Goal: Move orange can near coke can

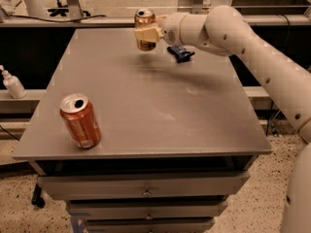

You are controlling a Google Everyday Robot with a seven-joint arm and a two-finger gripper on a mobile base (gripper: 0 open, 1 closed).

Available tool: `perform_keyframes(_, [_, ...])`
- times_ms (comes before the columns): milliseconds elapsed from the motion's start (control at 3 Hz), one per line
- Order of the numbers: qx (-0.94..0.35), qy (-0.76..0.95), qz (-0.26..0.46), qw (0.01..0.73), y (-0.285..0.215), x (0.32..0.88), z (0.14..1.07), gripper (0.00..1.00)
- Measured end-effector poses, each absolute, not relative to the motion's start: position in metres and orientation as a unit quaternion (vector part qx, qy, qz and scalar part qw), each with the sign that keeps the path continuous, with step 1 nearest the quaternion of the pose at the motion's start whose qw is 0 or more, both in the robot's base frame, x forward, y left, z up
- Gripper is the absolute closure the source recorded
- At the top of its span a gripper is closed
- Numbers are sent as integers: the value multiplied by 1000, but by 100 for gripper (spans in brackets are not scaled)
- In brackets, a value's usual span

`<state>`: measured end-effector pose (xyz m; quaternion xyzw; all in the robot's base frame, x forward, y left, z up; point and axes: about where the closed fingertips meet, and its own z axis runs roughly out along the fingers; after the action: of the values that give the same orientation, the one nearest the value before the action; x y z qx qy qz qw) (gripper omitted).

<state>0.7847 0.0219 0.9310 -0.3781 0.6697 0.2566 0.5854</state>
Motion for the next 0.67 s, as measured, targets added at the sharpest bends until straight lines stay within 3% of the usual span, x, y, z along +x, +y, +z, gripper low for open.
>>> perform_keyframes(667, [-419, 662, 304, 543, -5, 693, 940, 100])
